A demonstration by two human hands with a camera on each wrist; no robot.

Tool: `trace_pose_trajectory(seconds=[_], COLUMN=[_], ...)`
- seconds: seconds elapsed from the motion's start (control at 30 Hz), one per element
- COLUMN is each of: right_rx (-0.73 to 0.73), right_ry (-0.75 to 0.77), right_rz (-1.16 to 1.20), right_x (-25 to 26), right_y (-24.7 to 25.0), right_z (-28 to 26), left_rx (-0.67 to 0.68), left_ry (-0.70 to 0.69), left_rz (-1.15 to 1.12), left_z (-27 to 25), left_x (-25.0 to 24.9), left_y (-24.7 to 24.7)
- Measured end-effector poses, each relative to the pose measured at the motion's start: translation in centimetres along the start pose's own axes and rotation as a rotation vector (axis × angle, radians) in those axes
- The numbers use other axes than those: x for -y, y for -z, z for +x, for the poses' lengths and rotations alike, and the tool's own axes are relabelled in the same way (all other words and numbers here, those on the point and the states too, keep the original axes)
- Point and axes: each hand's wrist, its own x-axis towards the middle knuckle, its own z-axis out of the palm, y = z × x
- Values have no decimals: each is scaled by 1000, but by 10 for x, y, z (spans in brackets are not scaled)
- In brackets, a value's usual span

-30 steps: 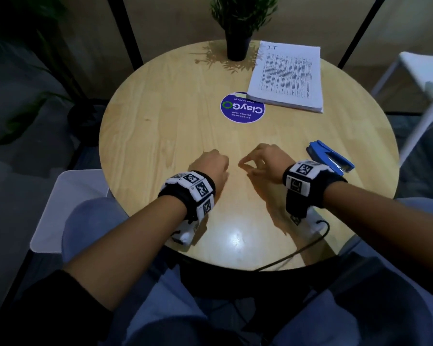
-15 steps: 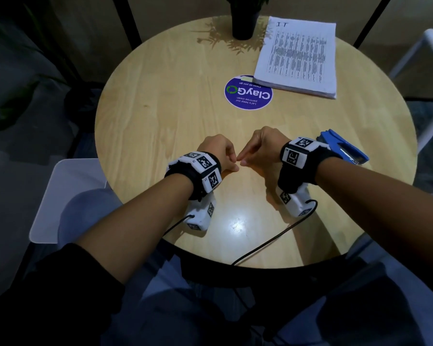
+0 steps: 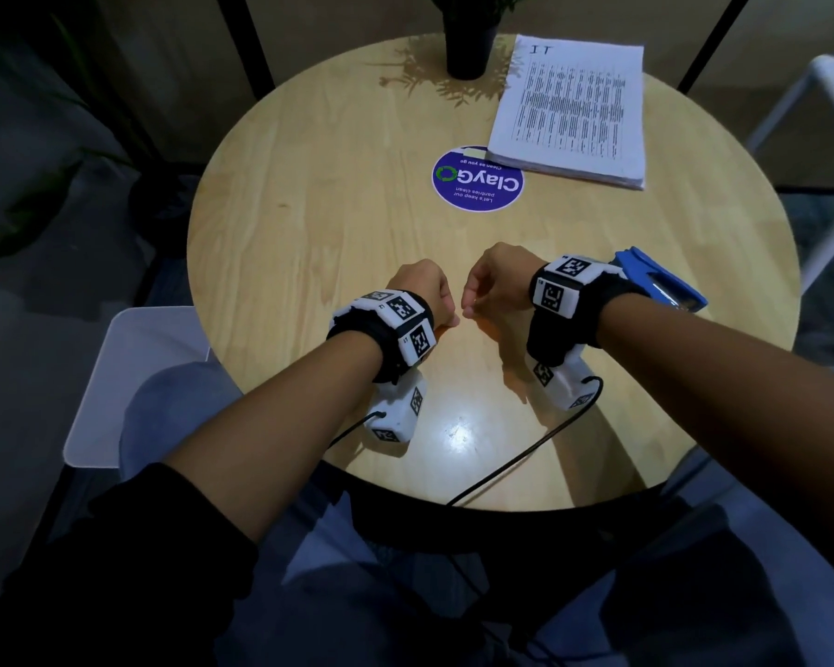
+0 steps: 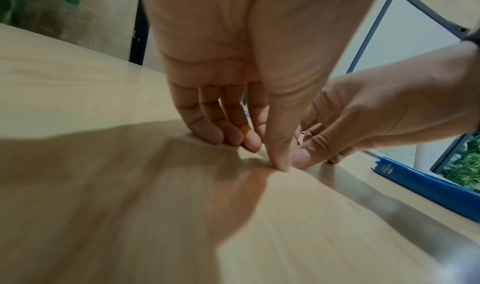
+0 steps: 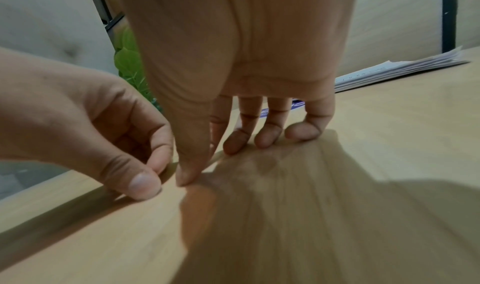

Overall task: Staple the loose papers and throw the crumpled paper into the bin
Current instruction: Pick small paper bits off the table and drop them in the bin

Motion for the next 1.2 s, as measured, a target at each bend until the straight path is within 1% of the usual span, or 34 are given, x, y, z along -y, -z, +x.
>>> trace_pose_trajectory(seconds=[0.27, 0.33, 0.47, 0.53, 0.63, 0.7, 0.9, 1.07, 1.2], right_rx=[-13, -47, -159, -201, -237, -223, -98, 61, 113], right_ry=[48, 58, 57, 38, 50, 79, 169, 277, 406], right_rz=[-39, 19, 199, 296, 369, 374, 279, 109, -38], right_x=[4, 2, -4, -2, 12, 30, 110, 187, 245], right_y=[-4, 2, 11, 13, 15, 16, 4, -24, -49], right_z=[-8, -12, -18, -20, -19, -15, 9, 38, 56], left_rx=[-3, -5, -9, -41, -164, -236, -340, -381, -409], left_ry=[-19, -22, -44, -62, -97, -115, -77, 1, 104], left_rz=[-48, -52, -76, -102, -100, -132, -205, -235, -297], left_z=[-9, -11, -17, -21, -30, -37, -52, -67, -73], left_x=[15, 20, 30, 34, 43, 55, 109, 171, 233], left_y=[12, 18, 36, 50, 77, 96, 142, 162, 165])
